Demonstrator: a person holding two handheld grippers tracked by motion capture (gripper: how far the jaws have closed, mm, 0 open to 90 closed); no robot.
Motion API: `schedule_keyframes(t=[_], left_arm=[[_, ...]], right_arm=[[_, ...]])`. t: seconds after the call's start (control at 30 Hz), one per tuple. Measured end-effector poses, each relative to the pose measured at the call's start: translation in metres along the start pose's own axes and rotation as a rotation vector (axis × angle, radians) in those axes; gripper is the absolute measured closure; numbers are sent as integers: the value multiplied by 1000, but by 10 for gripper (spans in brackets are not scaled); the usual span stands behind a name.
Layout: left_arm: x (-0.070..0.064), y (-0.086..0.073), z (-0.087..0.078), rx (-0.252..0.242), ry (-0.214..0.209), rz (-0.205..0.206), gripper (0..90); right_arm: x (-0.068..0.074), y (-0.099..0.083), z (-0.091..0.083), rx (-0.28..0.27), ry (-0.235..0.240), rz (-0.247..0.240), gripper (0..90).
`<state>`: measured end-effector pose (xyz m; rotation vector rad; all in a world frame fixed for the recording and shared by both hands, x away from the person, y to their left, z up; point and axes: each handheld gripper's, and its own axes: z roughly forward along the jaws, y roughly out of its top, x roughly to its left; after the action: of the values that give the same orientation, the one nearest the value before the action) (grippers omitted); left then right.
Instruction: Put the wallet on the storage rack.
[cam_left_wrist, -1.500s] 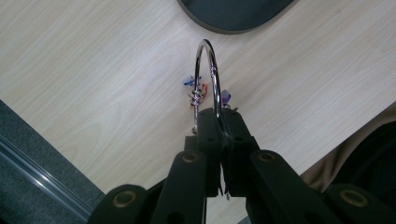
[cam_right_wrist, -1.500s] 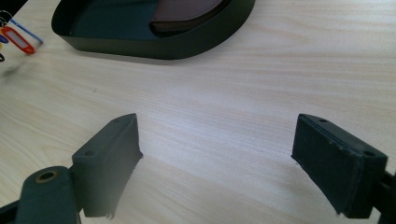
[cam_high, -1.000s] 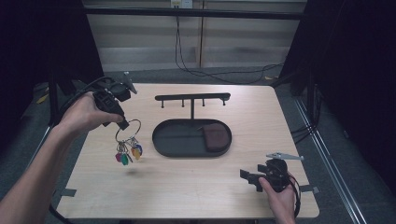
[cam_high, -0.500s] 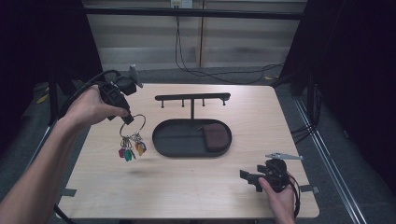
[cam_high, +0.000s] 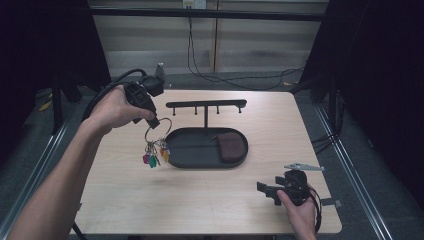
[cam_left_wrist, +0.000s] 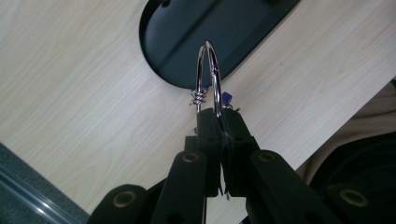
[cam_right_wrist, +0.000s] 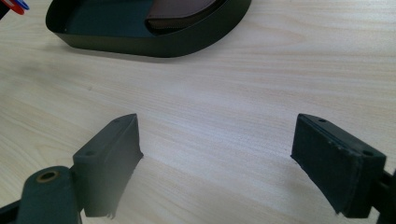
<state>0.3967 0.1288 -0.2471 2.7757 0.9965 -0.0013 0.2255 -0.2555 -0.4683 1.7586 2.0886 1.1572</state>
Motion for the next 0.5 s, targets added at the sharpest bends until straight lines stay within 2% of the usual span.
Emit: schedule_keyframes(t=[0.17, 0.43, 0.5], left_arm=[[-3, 9, -2, -9, -1, 15, 879], [-1, 21, 8, -34, -16, -2, 879], [1, 24, 10, -56, -25, -11, 879]], right_arm=[[0, 0, -1, -2, -3, -4, 155], [1, -1, -1, -2, -4, -11, 157], [1, -1, 0, 1, -6, -8, 158]])
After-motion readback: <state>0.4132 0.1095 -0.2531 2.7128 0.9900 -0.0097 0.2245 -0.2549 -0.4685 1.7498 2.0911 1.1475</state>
